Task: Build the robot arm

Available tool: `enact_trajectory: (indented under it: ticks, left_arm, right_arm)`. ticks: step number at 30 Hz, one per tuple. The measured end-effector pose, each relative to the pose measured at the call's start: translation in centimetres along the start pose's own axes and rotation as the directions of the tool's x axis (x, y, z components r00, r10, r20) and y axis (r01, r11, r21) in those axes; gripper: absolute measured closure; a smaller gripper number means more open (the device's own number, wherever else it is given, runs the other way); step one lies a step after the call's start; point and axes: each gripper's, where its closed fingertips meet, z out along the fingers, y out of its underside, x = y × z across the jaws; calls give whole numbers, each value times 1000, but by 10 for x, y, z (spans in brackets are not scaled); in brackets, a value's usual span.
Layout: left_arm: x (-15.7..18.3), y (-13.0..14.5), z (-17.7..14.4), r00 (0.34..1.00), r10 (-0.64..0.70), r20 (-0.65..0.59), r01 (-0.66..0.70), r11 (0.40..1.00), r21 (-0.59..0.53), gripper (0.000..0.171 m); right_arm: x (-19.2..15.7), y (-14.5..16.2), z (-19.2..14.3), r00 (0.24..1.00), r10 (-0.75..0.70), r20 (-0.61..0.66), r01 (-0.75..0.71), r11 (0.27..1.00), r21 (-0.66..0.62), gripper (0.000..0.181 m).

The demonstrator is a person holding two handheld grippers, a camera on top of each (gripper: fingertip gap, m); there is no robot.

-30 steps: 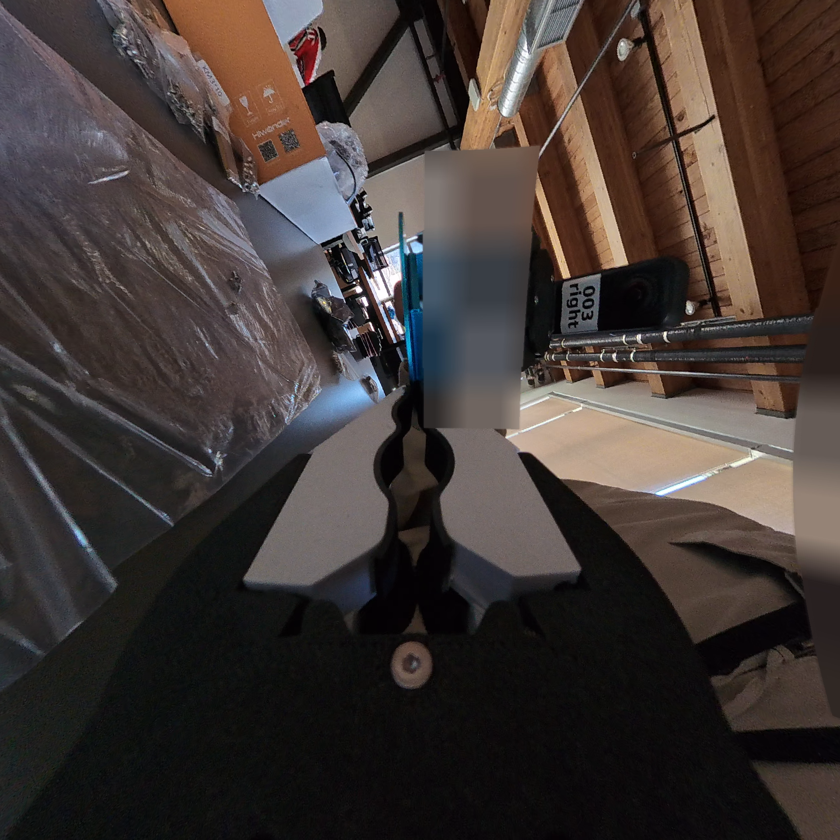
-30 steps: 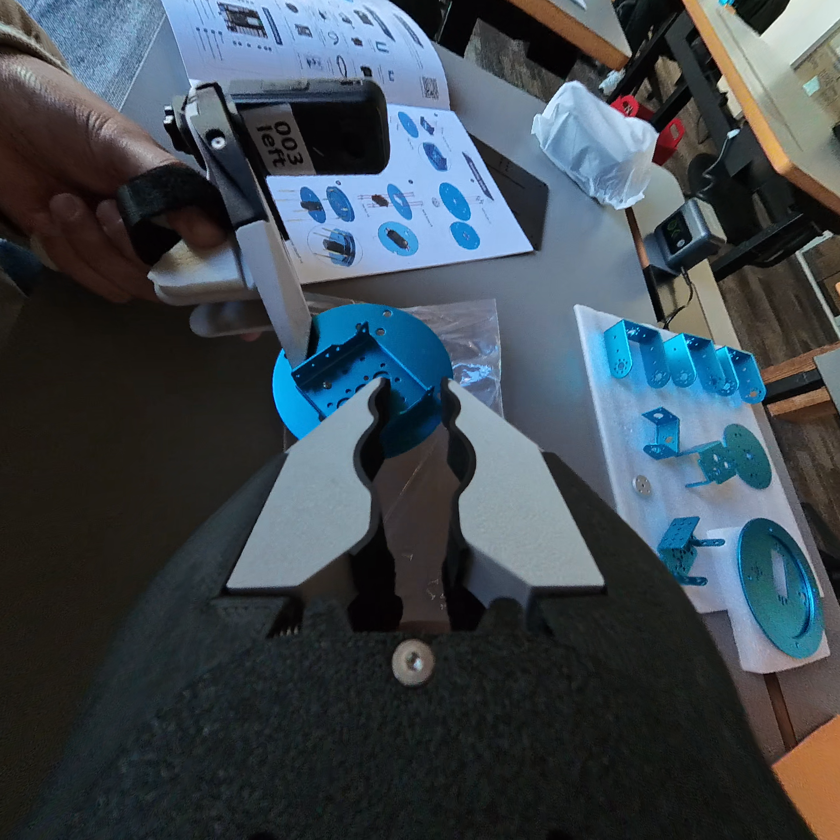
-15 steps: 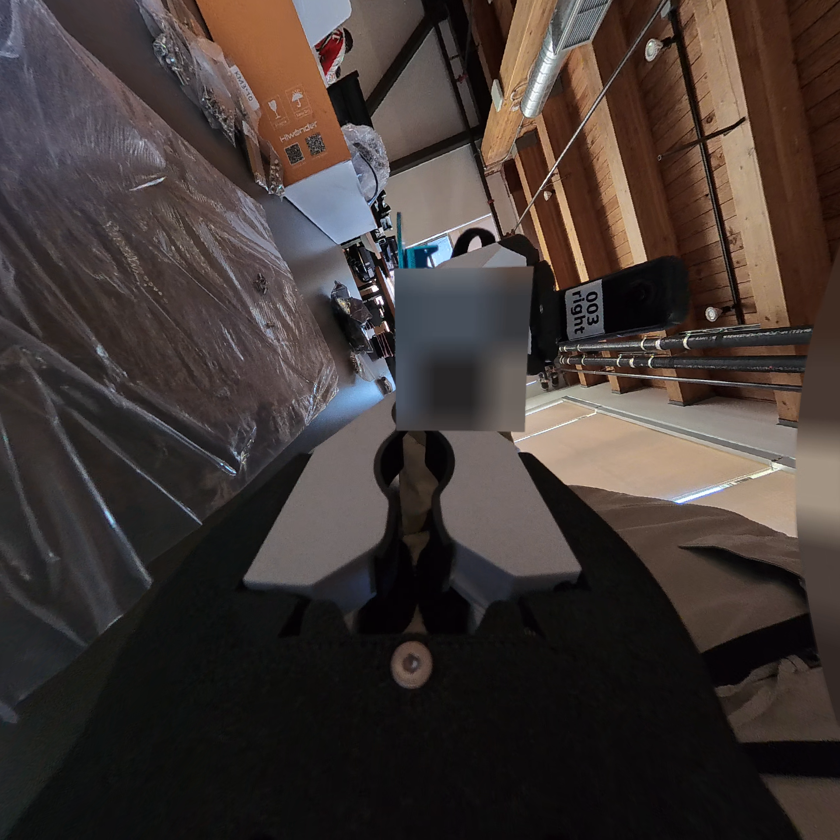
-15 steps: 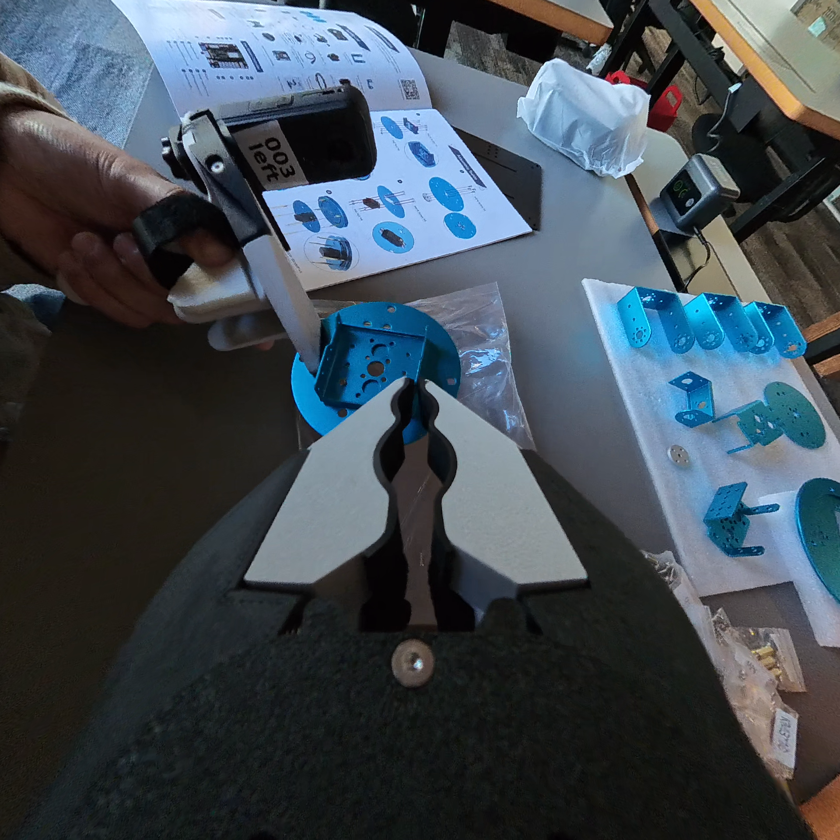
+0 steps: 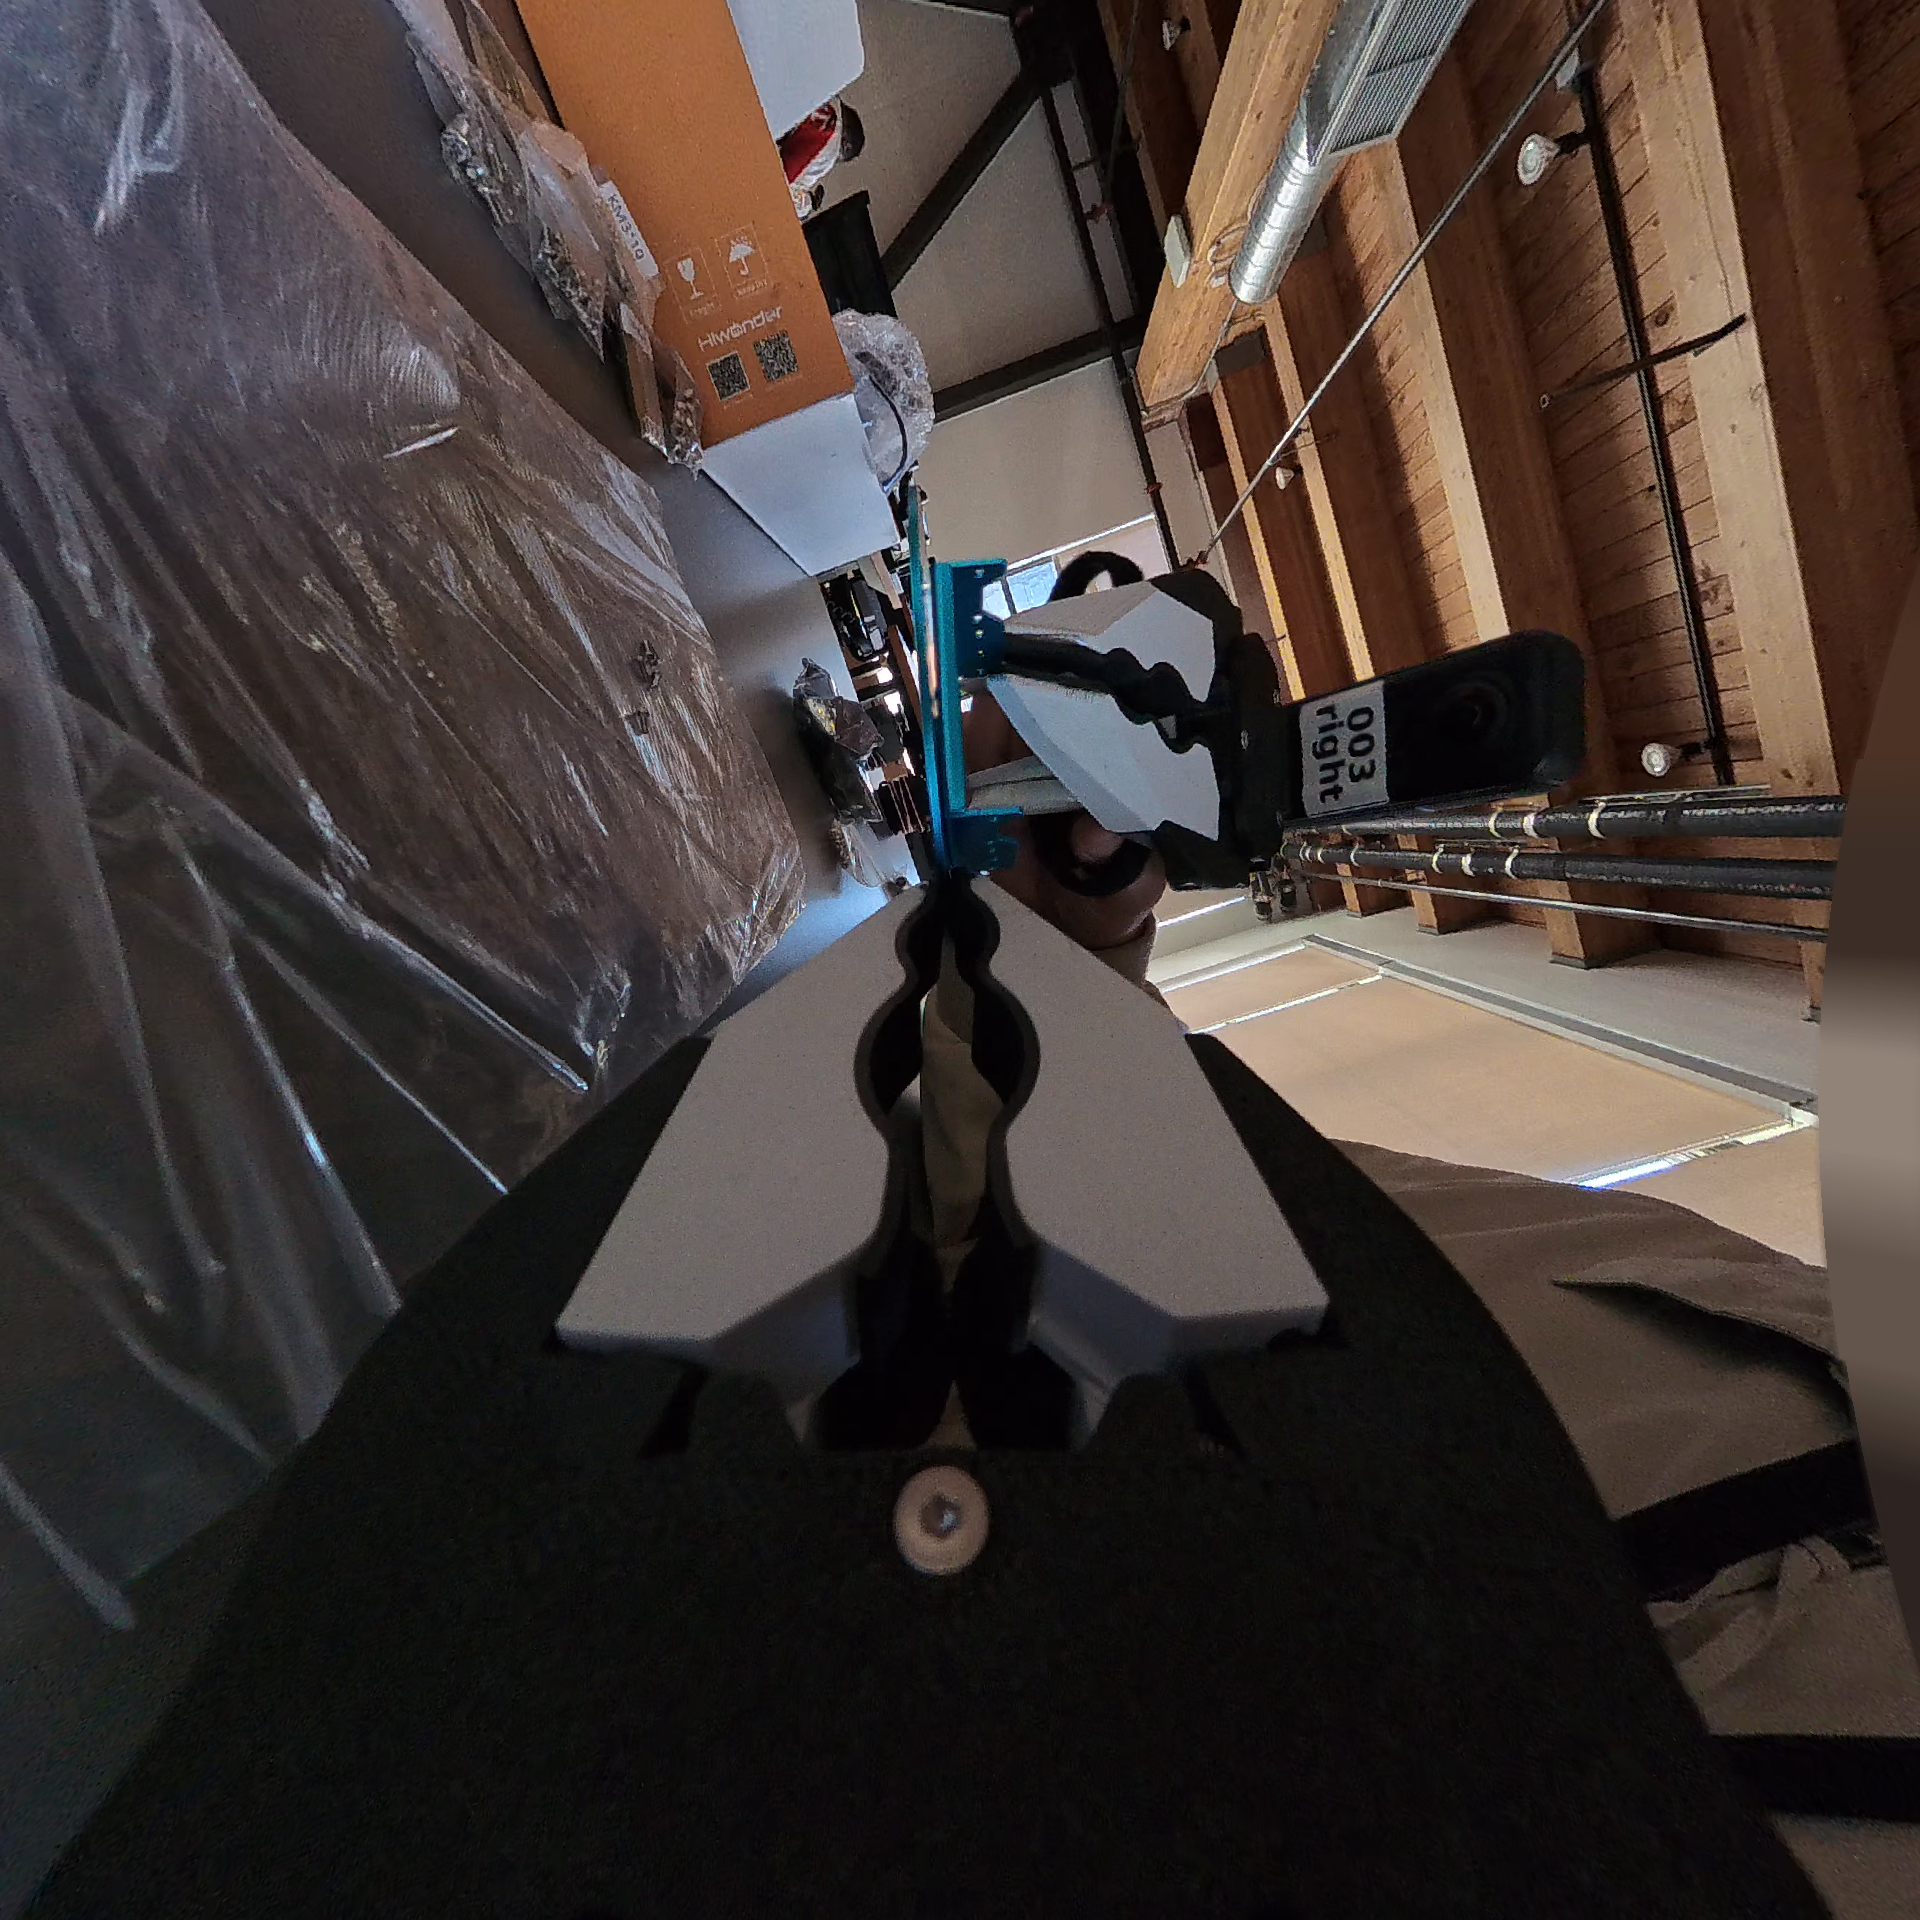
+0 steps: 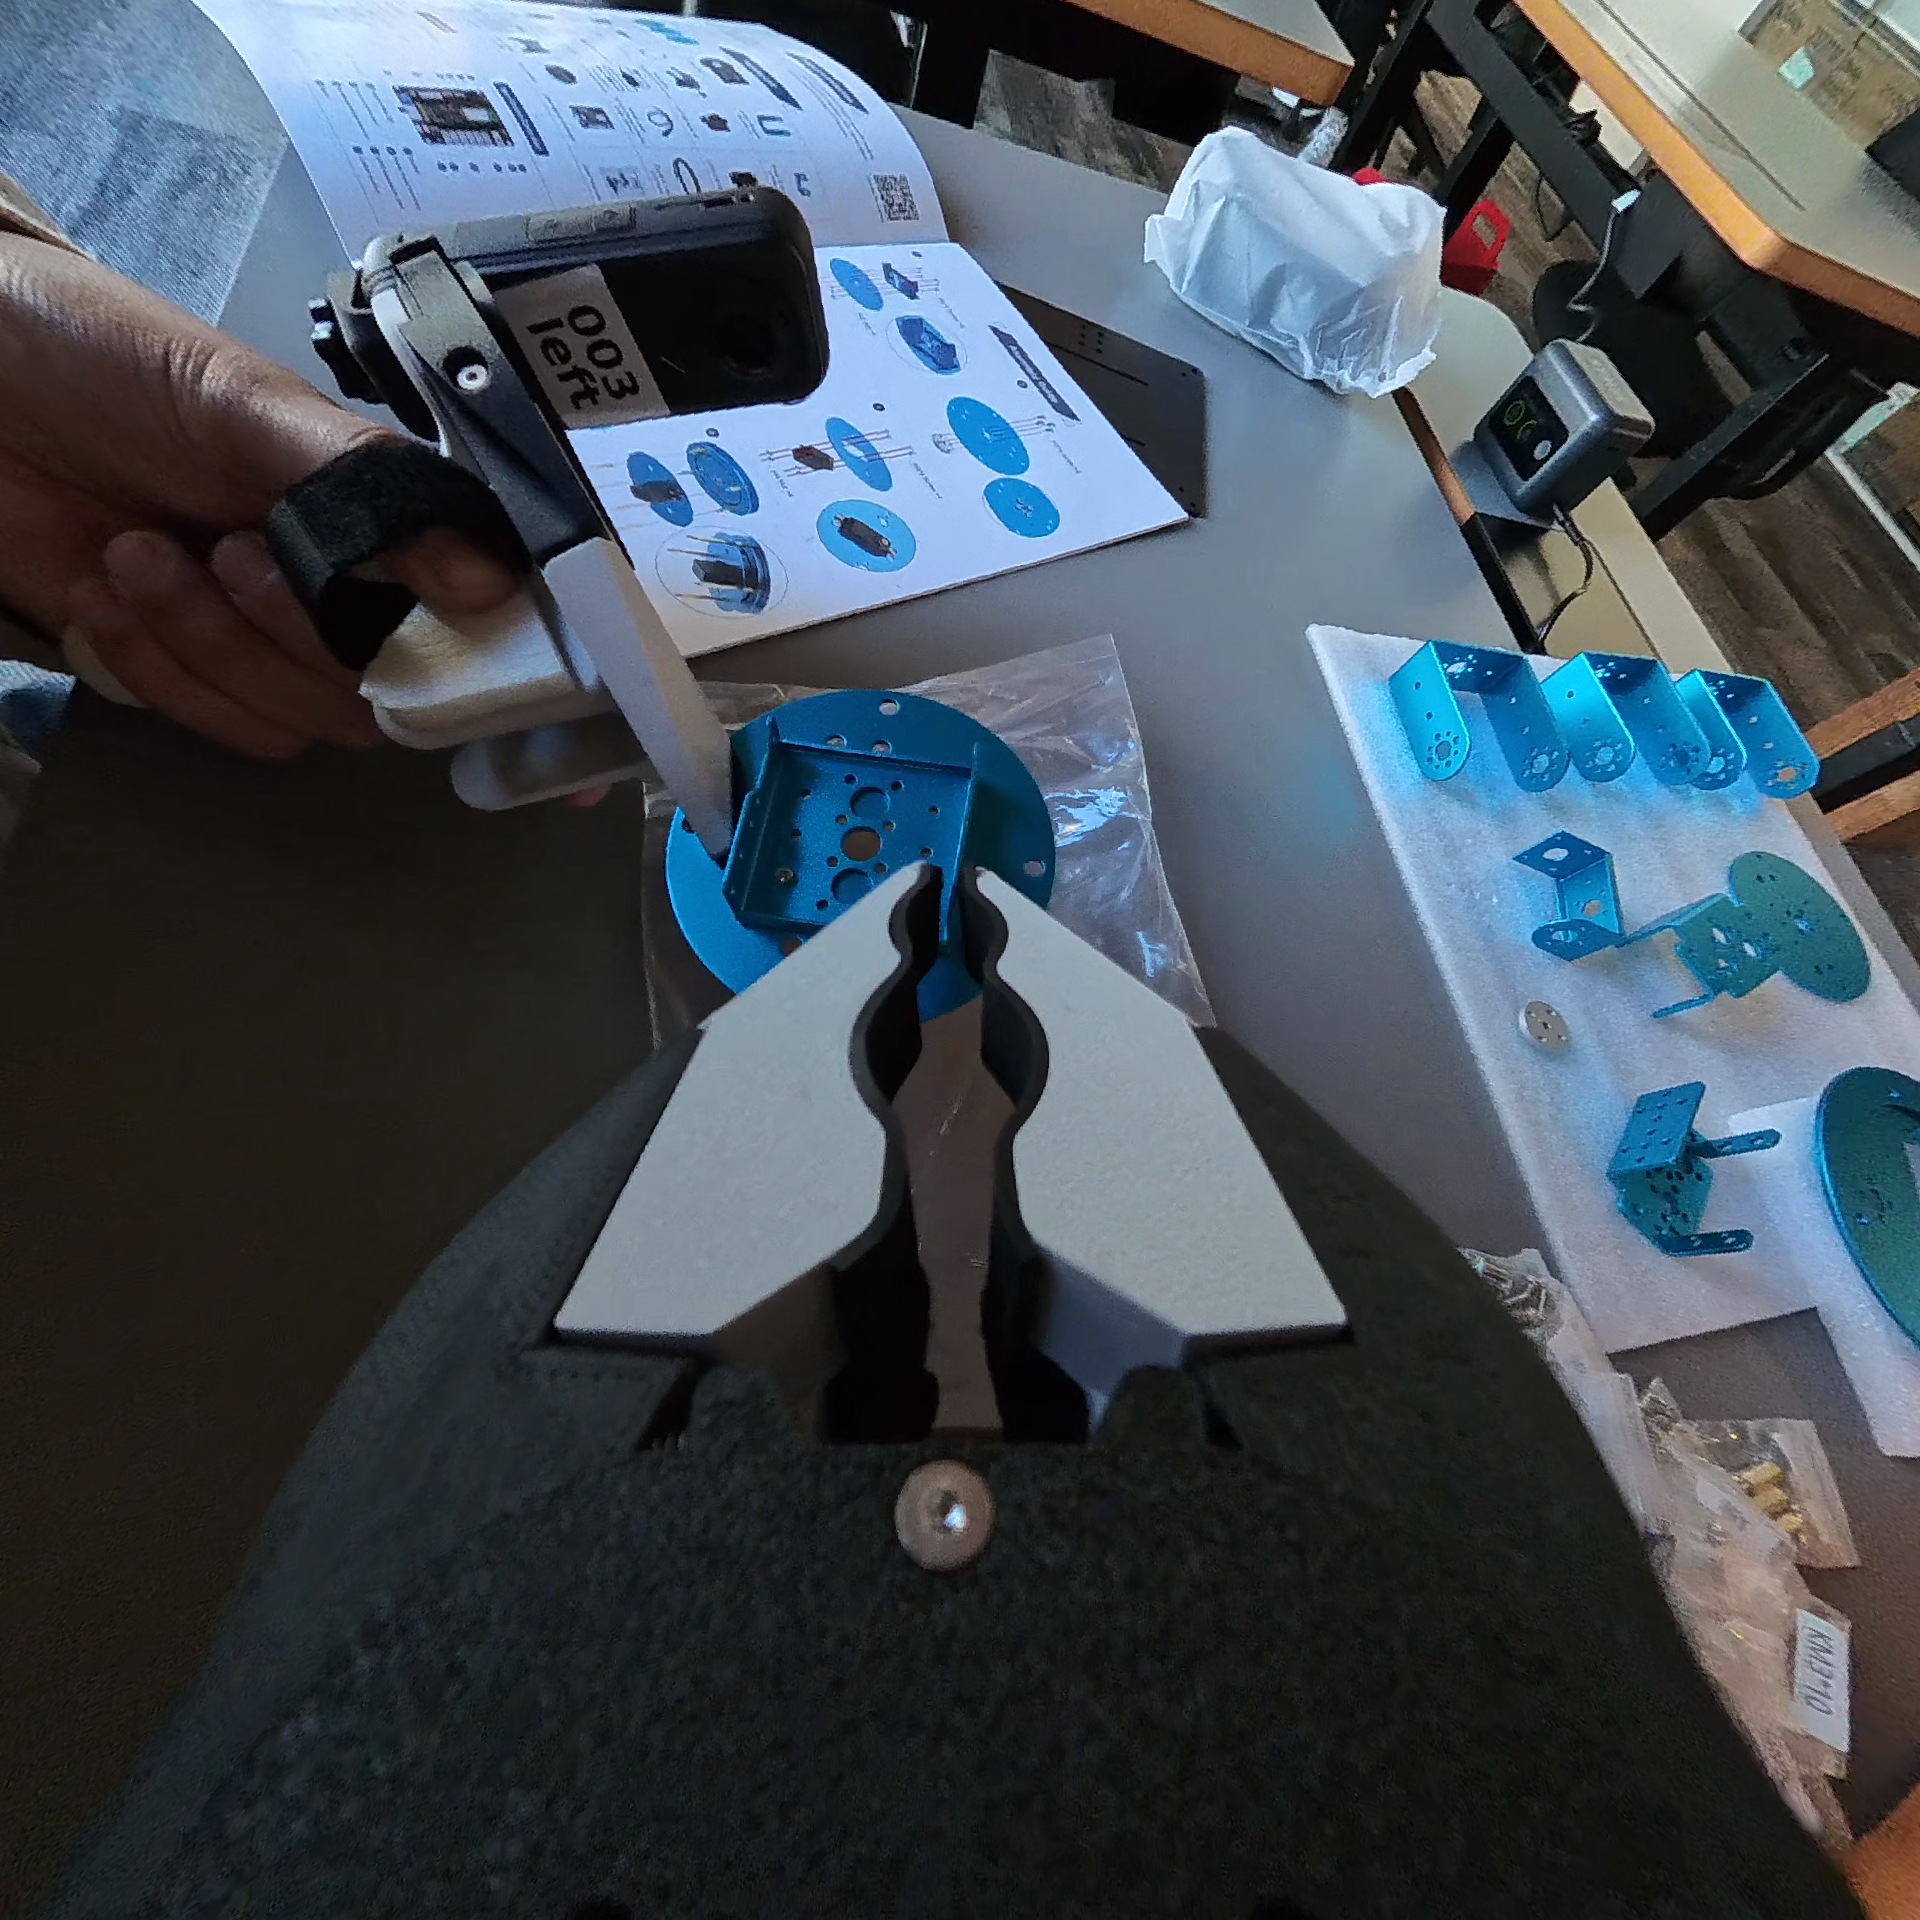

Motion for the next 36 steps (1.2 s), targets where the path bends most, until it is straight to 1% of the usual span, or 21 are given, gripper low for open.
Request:
enact_trajectory:
  ticks: [3, 6, 8, 11, 16, 18, 22, 27, 31, 36]
  left_arm:
    - [0, -1, 0, 1000, 2, 3, -2, 1000, 10, 171]
    - [-1, -3, -2, 1000, 2, 6, -2, 1000, 21, 171]
    - [-2, -5, -4, 1000, 2, 13, -3, 999, 32, 171]
    - [-1, -8, -12, 999, 22, 37, -24, 998, 58, 171]
    - [7, -11, -50, 997, 39, 74, -51, 985, 163, 171]
    - [6, -10, -72, 994, 40, 102, -61, 976, 210, 171]
    - [0, -9, -119, 984, 34, 177, -88, 949, 302, 171]
    - [-5, -10, -165, 970, 27, 241, -119, 919, 376, 171]
    - [-6, -11, -182, 972, 20, 234, -113, 914, 390, 171]
    - [-6, -8, -185, 977, 18, 214, -96, 928, 359, 171]
  right_arm:
    - [3, -1, -1, 1000, 8, -3, -8, 1000, 9, 176]
    - [5, -9, -7, 1000, 26, 3, -26, 998, 60, 175]
    - [10, -13, -12, 998, 60, 0, -60, 993, 104, 174]
    - [19, -8, -17, 991, 135, 6, -134, 977, 168, 174]
    - [32, 2, -17, 969, 248, -6, -238, 937, 255, 174]
    - [37, 5, -18, 957, 291, 4, -281, 921, 270, 174]
    - [50, 9, -28, 940, 341, -27, -317, 899, 303, 173]
    - [61, 18, -32, 924, 362, -126, -321, 911, 258, 172]
    - [52, 13, -26, 928, 339, -155, -297, 924, 240, 171]
    - [46, 19, -13, 915, 374, -152, -329, 910, 253, 171]
